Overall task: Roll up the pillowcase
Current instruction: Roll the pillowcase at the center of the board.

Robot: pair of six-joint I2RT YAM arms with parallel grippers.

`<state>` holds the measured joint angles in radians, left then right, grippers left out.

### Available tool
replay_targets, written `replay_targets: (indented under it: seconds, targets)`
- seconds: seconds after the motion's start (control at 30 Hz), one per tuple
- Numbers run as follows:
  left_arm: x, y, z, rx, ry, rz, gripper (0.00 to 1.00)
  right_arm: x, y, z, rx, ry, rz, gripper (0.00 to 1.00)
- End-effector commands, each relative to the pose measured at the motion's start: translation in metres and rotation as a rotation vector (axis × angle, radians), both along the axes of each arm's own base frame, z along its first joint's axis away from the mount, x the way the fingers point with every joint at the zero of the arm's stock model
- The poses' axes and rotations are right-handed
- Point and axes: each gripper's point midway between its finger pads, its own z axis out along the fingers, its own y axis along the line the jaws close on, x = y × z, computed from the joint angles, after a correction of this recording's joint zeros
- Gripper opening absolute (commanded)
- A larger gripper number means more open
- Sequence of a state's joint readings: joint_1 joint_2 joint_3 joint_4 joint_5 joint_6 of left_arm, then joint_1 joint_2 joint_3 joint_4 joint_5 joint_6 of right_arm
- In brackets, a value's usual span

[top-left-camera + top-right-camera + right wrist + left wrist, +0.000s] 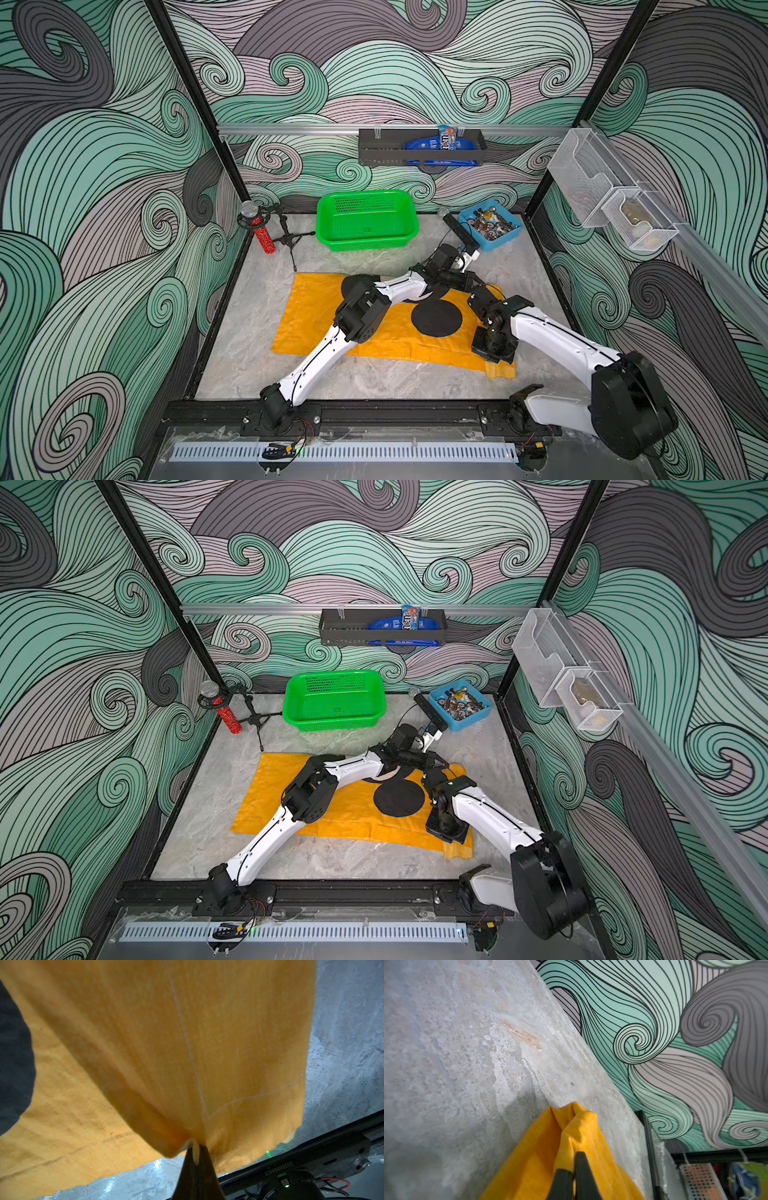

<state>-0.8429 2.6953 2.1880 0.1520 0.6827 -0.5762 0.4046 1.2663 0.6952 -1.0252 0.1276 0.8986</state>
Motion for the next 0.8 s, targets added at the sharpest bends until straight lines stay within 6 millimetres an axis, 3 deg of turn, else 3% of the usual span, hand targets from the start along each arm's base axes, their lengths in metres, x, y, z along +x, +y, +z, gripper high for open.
replay_targets:
  seconds: [0.0, 0.4, 0.47, 0.63, 0.77]
  targets:
    - [0.007, -0.003, 0.032, -0.073, -0.064, -0.028, 0.0, -0.01, -0.003, 0.0, -0.037, 0.04, -0.025, 0.0]
    - [0.003, 0.001, 0.043, -0.047, -0.119, -0.051, 0.0, -0.023, -0.001, -0.015, -0.12, 0.131, 0.007, 0.08]
    - [0.004, 0.001, 0.049, -0.058, -0.127, -0.05, 0.0, -0.023, -0.001, -0.015, -0.121, 0.124, 0.002, 0.2]
    - [0.005, 0.002, 0.053, -0.055, -0.165, -0.047, 0.0, -0.02, 0.007, -0.009, -0.069, 0.101, 0.001, 0.29]
    - [0.005, 0.005, 0.037, -0.016, -0.15, -0.045, 0.0, -0.003, 0.016, 0.011, -0.021, 0.031, 0.013, 0.39]
